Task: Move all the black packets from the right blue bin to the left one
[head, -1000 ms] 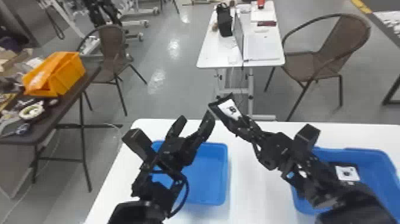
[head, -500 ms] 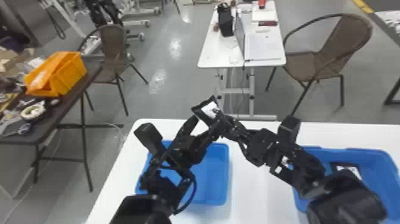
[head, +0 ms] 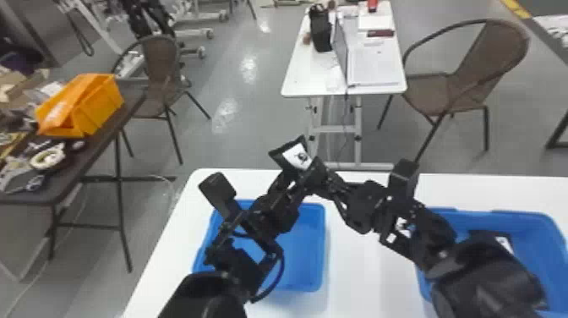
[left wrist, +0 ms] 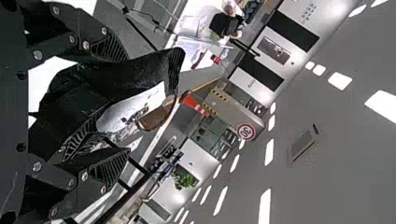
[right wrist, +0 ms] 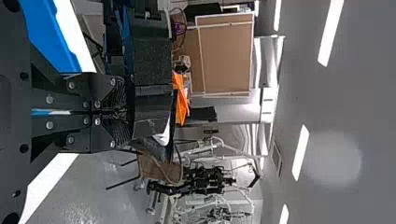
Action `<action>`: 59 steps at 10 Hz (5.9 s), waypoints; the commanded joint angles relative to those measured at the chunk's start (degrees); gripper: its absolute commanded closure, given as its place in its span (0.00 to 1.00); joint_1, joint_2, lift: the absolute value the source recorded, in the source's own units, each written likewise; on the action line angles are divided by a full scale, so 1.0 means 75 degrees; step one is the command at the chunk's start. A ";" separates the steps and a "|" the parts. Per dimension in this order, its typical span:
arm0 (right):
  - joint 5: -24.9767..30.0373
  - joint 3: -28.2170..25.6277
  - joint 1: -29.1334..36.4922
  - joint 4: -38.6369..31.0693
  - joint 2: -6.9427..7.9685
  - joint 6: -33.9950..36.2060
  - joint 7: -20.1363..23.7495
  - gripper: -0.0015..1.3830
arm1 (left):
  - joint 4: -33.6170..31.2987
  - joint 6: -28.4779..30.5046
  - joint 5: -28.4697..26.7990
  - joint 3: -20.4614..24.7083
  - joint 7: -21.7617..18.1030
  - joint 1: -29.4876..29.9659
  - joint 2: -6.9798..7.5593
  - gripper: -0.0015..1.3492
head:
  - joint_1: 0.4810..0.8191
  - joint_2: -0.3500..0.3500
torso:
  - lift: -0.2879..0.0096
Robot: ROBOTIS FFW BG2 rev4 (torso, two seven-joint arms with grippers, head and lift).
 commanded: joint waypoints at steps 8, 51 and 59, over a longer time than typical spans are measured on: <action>-0.0375 -0.0030 0.0070 0.0094 0.0058 0.0456 0.0125 0.59 | 0.0326 -0.1637 0.0099 -0.0021 -0.0038 0.0179 -0.0052 0.90 | 0.63 0.83 | 0.97; 0.1430 -0.4601 0.3105 -0.3609 -0.0188 0.3995 -0.0485 0.93 | 0.1697 -0.3571 -0.1190 0.0986 -0.0120 0.0941 -0.0052 0.14 | 0.63 0.61 | 0.97; 0.0223 -0.0675 0.0199 -0.1430 -0.0493 0.2776 0.0711 0.93 | 0.0443 -0.0184 0.0205 0.0565 -0.0753 -0.0091 -0.0052 0.14 | 0.63 0.80 | 0.97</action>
